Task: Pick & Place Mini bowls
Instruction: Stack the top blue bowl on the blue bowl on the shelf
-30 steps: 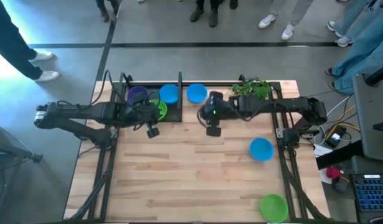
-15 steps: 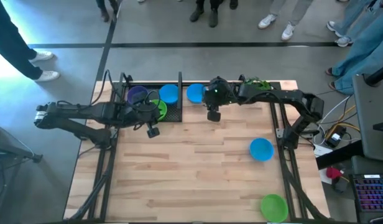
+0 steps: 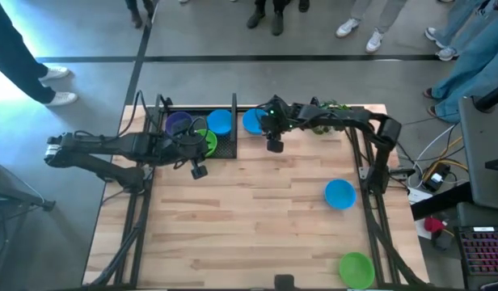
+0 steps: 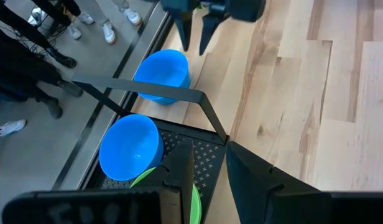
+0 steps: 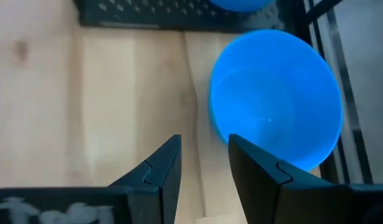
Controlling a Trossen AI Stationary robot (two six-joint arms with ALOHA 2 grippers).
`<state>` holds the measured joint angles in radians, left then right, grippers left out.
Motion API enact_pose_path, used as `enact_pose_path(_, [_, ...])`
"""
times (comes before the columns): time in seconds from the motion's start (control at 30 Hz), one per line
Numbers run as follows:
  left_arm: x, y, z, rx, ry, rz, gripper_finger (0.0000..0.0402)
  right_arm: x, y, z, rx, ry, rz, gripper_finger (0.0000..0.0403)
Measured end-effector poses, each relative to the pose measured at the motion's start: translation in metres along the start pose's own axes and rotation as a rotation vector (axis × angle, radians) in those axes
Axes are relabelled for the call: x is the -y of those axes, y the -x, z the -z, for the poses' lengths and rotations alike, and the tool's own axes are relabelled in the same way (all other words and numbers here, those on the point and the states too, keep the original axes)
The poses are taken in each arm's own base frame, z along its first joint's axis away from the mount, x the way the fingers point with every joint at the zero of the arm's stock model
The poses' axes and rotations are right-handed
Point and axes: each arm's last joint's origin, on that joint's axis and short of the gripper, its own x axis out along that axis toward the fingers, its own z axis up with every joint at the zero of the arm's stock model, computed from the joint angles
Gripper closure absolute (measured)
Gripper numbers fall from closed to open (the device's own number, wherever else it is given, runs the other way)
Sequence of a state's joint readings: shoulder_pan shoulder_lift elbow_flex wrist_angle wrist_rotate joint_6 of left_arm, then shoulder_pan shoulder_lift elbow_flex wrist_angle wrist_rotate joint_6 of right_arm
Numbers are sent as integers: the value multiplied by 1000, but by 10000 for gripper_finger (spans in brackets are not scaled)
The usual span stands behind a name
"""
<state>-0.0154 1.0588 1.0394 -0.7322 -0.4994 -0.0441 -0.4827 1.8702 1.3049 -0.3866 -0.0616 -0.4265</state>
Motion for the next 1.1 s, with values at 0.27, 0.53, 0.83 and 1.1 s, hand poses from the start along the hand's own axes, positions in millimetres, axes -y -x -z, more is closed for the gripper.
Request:
enact_pose_path(0.27, [0, 0, 0, 0, 1, 0, 312, 12, -29, 2, -21, 54, 5, 275])
enact_pose_path(0.53, [0, 0, 0, 0, 0, 1, 312, 14, -56, 3, -62, 79, -16, 275])
enact_pose_path(0.83, [0, 0, 0, 0, 0, 1, 312, 15, -60, 2, -71, 90, -12, 299])
enact_pose_path(1.1, [0, 0, 0, 0, 0, 1, 312, 12, -57, 3, -117, 88, -6, 390])
